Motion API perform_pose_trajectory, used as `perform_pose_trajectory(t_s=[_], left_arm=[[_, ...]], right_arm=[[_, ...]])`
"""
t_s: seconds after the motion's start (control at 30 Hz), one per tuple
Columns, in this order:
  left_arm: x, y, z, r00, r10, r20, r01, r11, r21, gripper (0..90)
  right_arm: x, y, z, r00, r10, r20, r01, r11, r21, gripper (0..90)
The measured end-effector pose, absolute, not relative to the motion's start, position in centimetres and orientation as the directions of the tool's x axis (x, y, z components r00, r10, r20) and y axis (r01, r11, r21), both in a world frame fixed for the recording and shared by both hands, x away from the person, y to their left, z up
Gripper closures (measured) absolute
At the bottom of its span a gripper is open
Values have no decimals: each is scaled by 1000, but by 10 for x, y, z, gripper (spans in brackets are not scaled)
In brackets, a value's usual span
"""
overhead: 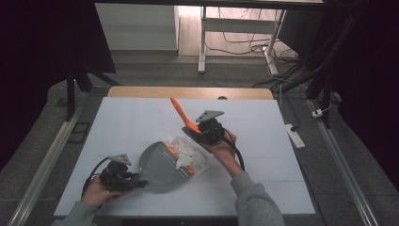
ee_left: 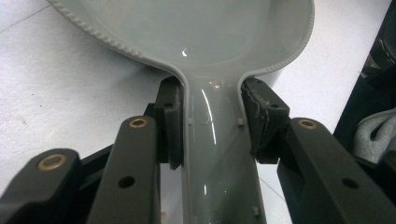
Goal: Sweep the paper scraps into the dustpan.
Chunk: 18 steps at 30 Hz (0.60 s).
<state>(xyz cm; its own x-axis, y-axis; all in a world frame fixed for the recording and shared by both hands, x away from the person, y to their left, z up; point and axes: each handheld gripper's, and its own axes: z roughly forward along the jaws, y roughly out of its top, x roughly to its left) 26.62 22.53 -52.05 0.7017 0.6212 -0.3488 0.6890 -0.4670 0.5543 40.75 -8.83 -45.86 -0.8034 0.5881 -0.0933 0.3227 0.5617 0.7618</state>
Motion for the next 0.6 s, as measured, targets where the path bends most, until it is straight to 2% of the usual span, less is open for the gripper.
perform_pose_trajectory(t_s=[0.3, 0.6], left_arm=[[267, 226, -521, 705, 617, -351, 687, -468, 556, 613], [267, 226, -521, 705, 617, -349, 686, -469, 557, 612]], right_arm=[[435, -80, -478, -766, 632, -119, 368, 582, 725, 703], [441, -57, -488, -798, 593, -110, 357, 611, 707, 703]])
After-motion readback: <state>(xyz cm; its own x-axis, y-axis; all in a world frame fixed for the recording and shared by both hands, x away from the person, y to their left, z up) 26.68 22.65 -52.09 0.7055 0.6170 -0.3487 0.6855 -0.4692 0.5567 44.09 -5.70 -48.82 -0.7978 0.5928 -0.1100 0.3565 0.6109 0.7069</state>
